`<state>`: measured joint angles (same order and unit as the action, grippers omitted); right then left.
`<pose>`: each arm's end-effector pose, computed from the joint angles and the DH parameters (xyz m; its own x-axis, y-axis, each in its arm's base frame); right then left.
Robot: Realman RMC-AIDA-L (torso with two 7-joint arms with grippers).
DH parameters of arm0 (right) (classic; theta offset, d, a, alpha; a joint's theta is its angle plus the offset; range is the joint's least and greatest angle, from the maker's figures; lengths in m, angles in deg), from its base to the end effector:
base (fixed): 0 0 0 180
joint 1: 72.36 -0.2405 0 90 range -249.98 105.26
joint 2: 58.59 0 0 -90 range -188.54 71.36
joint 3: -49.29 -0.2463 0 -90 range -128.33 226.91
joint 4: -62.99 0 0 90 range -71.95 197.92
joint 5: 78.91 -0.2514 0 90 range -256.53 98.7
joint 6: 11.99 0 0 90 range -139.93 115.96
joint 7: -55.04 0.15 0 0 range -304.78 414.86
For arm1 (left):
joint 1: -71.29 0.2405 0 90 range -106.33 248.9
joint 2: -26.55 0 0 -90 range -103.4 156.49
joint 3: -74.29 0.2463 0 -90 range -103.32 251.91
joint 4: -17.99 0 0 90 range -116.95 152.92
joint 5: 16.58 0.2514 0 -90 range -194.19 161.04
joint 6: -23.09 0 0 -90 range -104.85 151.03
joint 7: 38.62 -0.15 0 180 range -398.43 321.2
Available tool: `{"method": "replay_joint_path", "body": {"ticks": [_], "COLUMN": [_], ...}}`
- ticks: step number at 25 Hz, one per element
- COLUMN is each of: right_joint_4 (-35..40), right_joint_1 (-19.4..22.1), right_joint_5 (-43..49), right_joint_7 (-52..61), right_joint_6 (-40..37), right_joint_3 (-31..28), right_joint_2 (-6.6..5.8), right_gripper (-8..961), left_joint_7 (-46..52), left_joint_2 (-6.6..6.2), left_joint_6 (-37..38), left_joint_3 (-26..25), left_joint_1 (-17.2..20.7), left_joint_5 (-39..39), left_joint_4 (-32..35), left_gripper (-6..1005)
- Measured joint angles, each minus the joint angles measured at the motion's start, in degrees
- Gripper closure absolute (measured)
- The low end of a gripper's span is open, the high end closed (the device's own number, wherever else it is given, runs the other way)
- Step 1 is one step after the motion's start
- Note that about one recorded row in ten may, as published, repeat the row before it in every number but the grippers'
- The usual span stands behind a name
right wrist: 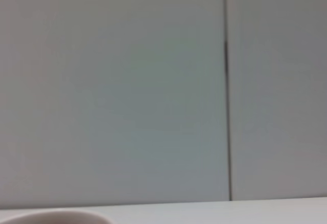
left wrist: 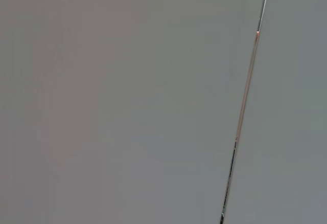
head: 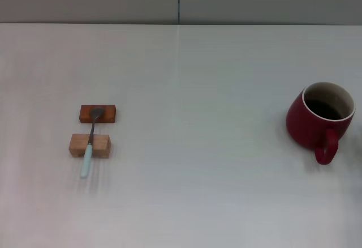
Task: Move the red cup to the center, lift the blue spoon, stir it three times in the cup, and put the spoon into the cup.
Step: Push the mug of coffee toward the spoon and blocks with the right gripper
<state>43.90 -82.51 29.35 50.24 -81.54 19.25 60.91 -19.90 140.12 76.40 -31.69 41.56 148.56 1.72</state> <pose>0.3851 0.2580 -0.0631 0.7168 -0.0747 -0.6933 -0.6925 0.0405 -0.7203 -0.3662 0.4287 0.1036 0.5586 -0.2051 0.8037 0.8288 0.1766 -0.5310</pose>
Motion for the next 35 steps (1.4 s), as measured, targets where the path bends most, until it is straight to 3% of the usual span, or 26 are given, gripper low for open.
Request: {"method": "replay_joint_path", "body": {"ticks": [7,35], "right_joint_4": [0.2,1.0], "right_joint_1": [-1.7,-9.9], "right_joint_5": [0.1,1.6], "right_joint_7": [-5.7,-7.3], "right_joint_6": [3.3,9.0], "right_joint_3": [2.2,10.2], "right_joint_2": [-0.03,-0.32], "right_gripper": [902,908], "left_joint_7": [0.0,0.0], "left_joint_2": [-0.02,-0.07], "left_joint_6": [0.0,-0.4], "left_joint_3": [-0.2,-2.9], "left_joint_1": [-0.2,-1.3], "left_joint_5": [0.0,0.2], "left_joint_4": [0.0,0.6], "left_gripper": [158,174]}}
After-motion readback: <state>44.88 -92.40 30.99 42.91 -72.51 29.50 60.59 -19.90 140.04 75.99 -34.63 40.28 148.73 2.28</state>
